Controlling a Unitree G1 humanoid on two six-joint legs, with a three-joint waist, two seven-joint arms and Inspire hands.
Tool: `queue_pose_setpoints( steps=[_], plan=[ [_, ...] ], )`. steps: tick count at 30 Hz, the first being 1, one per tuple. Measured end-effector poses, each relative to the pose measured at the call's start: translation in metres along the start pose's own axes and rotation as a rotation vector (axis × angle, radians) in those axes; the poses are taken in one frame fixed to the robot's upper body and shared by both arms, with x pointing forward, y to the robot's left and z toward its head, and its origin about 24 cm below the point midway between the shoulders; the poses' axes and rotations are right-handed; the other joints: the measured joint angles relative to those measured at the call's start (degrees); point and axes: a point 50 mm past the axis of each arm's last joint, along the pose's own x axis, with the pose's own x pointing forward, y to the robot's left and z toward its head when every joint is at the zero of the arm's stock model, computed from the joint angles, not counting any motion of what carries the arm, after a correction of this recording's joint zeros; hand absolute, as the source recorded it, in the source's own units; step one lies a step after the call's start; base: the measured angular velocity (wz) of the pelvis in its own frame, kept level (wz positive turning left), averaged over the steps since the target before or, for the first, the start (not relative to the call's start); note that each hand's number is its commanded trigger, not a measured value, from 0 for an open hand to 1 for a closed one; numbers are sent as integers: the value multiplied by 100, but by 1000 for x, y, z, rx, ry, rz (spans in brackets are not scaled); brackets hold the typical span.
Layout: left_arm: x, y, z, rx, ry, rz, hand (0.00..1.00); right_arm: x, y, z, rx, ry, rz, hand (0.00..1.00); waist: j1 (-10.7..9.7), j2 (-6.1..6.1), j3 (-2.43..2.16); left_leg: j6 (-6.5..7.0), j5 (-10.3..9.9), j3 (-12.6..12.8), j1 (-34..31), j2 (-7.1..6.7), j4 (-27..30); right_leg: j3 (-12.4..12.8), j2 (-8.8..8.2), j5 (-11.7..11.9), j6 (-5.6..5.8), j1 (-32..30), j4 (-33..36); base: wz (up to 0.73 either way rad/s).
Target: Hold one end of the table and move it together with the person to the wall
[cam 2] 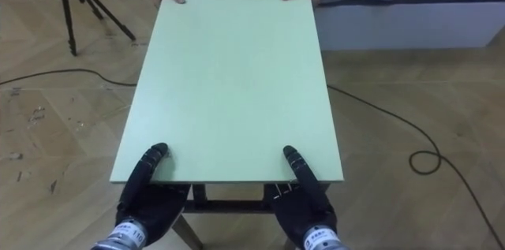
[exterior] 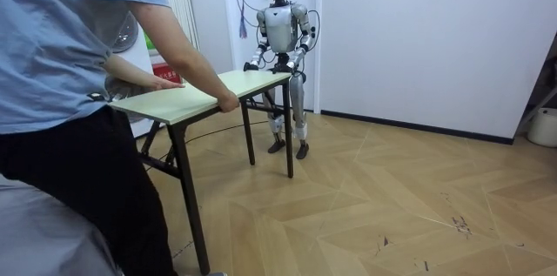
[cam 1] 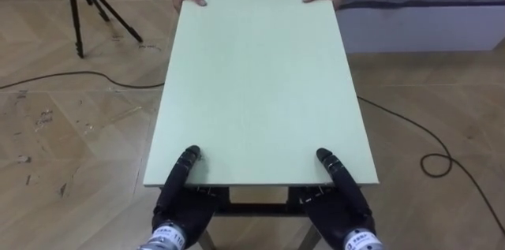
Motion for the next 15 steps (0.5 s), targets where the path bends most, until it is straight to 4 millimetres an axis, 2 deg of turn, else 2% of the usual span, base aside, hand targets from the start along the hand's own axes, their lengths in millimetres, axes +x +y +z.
queue_pose_setpoints(
  steps=[6,15],
  plan=[
    [1,-1,-3,3,-12,-4,100,0,3,0,-1,-12,10,100,5,0,0,0,0,2,1,0,5,4,0,0,0,1,22,0],
    [6,-20,-3,25,-34,-87,100,0,21,1,9,-47,86,100,14,14,-6,0,-1,16,1,-5,16,16,-5,0,0,-22,93,-1]
  ],
)
